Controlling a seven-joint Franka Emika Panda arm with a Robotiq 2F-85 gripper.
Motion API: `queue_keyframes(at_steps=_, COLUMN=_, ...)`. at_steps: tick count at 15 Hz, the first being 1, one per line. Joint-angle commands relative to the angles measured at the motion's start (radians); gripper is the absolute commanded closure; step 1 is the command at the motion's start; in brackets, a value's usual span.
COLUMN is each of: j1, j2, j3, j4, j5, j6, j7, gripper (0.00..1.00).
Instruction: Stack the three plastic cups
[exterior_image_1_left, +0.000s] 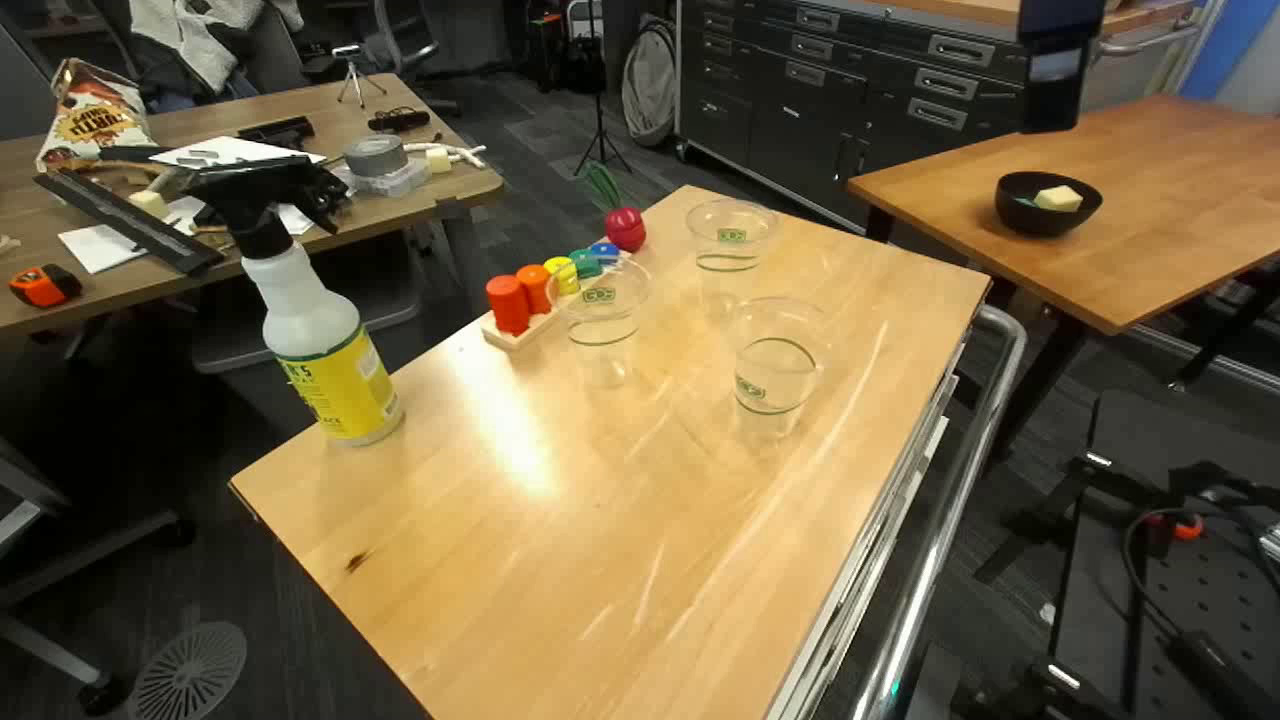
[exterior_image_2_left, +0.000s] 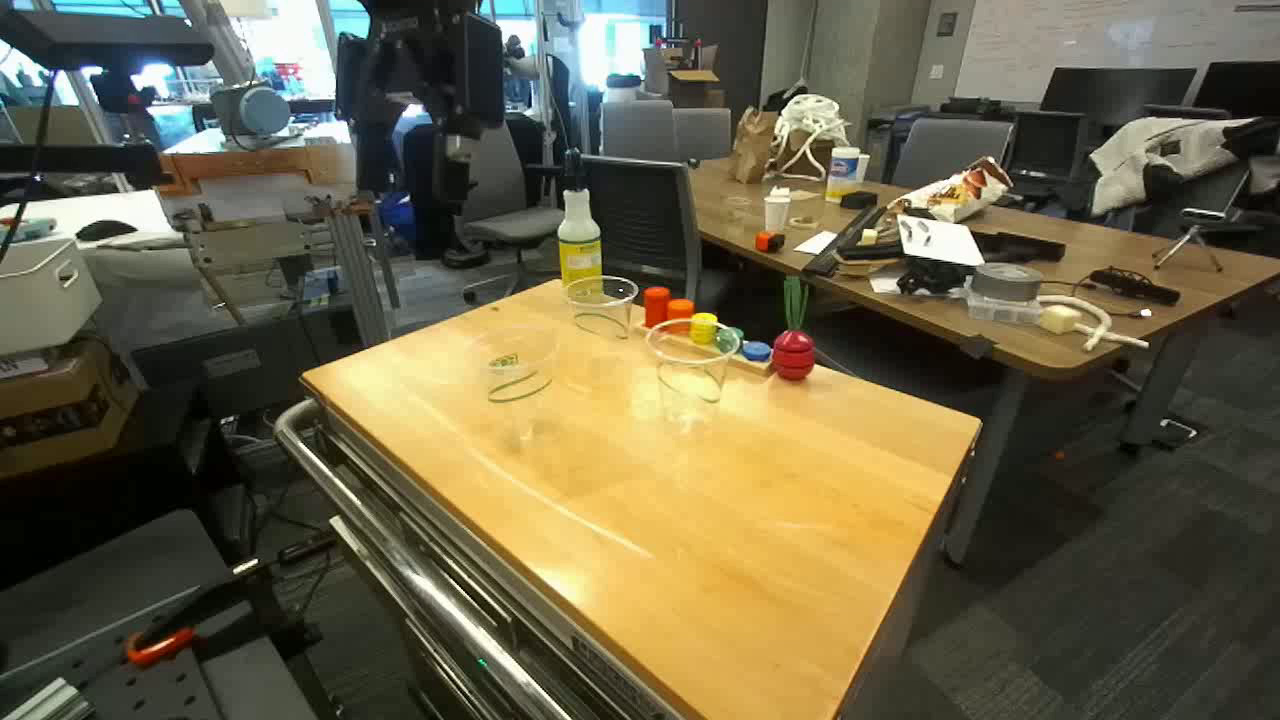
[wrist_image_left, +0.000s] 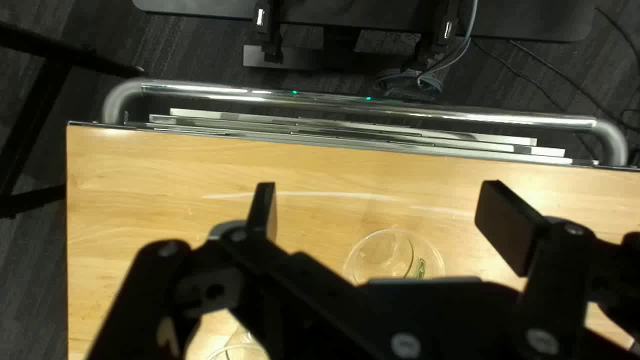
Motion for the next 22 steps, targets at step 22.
queue_keyframes(at_steps=22, j1=-0.008, j2=0.248, j3=-0.026, j4=-0.079, j5=0.043, j6=0.587, j7=0.161, gripper=0.0)
